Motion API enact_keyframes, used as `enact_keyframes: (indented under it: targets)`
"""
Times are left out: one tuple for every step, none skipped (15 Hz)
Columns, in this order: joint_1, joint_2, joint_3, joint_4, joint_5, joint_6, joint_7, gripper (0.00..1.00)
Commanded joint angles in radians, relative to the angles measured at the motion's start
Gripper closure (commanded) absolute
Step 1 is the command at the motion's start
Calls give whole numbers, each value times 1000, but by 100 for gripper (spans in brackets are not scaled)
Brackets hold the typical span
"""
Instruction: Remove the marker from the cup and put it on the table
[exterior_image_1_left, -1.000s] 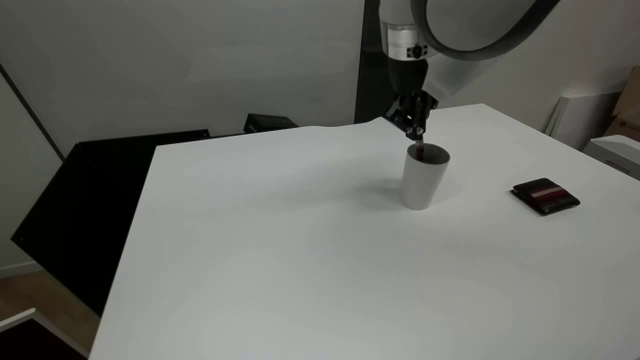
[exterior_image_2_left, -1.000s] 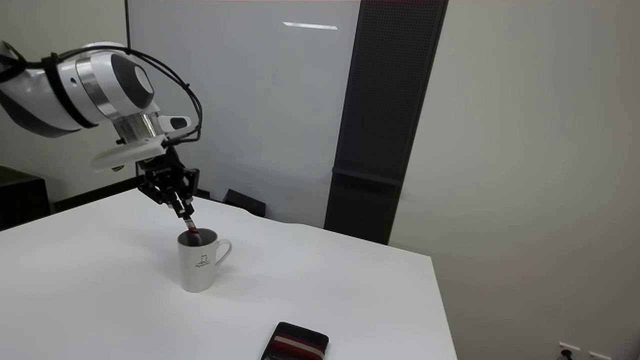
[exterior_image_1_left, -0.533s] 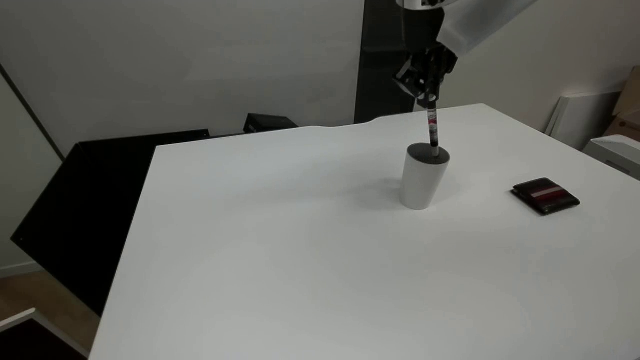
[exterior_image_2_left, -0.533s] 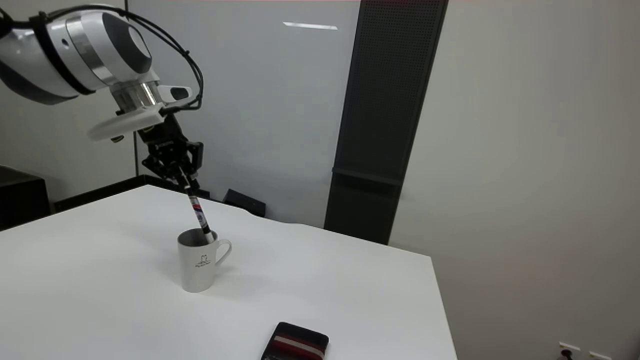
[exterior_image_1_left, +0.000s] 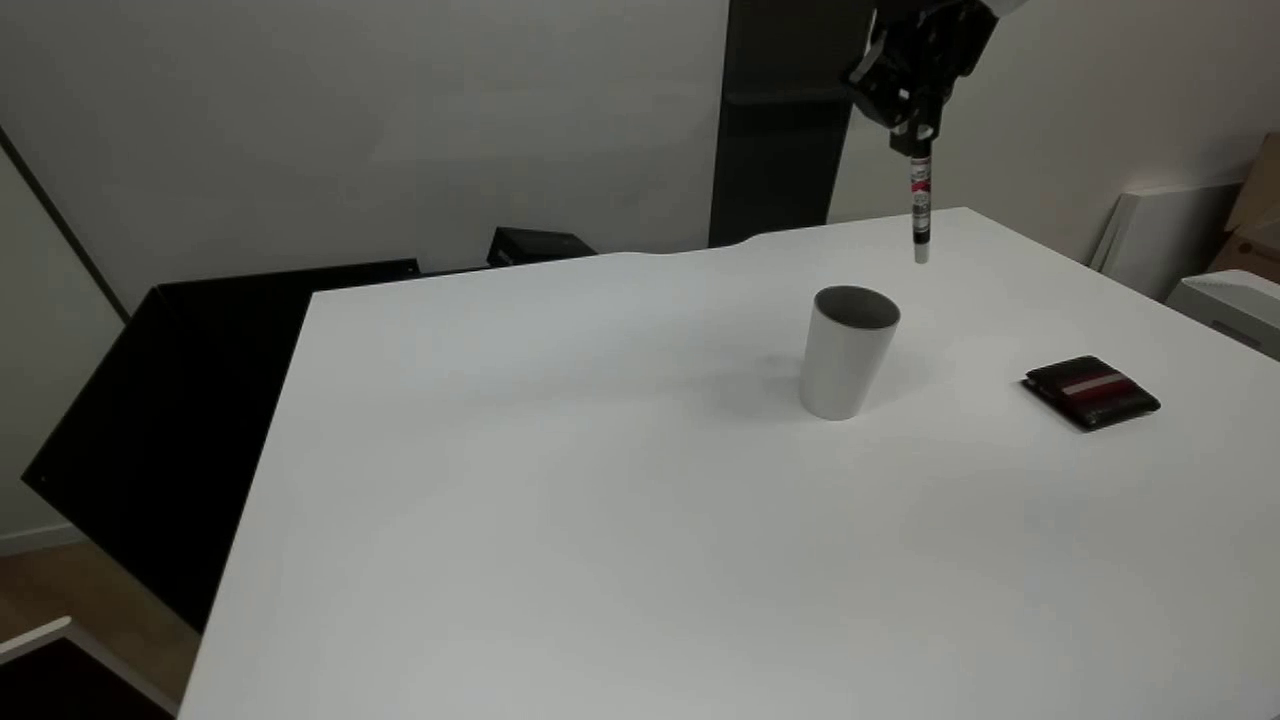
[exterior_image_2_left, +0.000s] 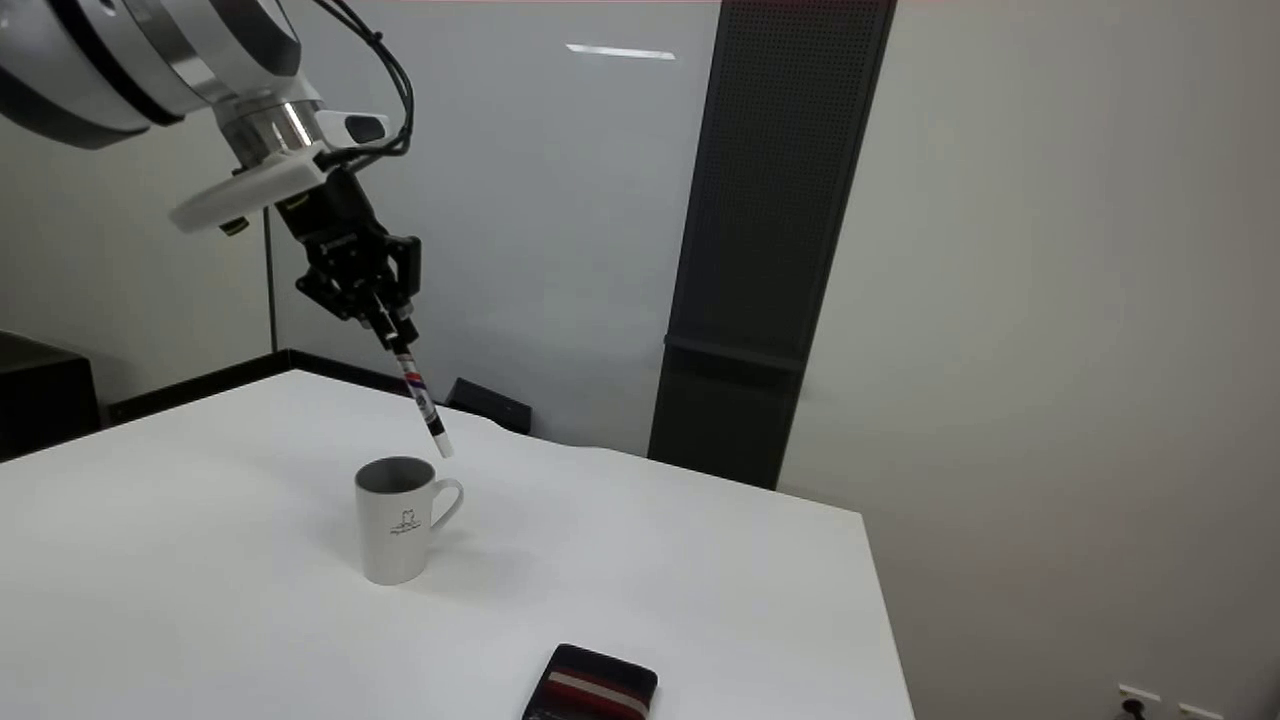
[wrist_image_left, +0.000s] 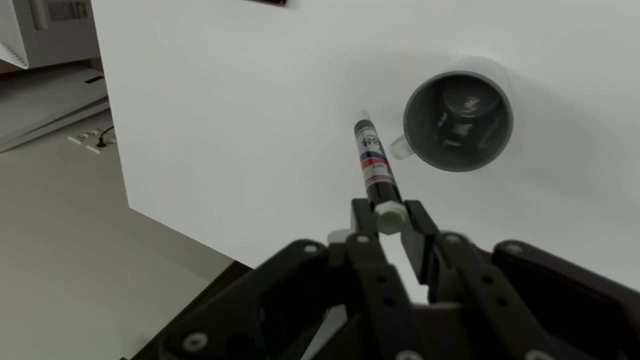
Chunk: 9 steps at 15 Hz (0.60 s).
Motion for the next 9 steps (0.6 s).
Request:
enact_keyframes:
  targets:
    - [-44, -65, 7, -87, -64, -17, 68, 92]
    - [-61, -71, 4, -109, -75, -14, 73, 92]
    - [-76, -74, 3, -127, -79, -12, 72, 92]
    - [-92, -70, 0, -145, -90, -11, 77, 92]
    - [-106, -66, -2, -161, -95, -12, 73, 92]
    - [-121, -57, -5, -180, -101, -12, 66, 92]
    - [-134, -49, -9, -198, -107, -11, 64, 92]
    - [-149, -40, -12, -213, -108, -9, 56, 92]
    - [-164, -30, -15, -227, -101, -2, 42, 92]
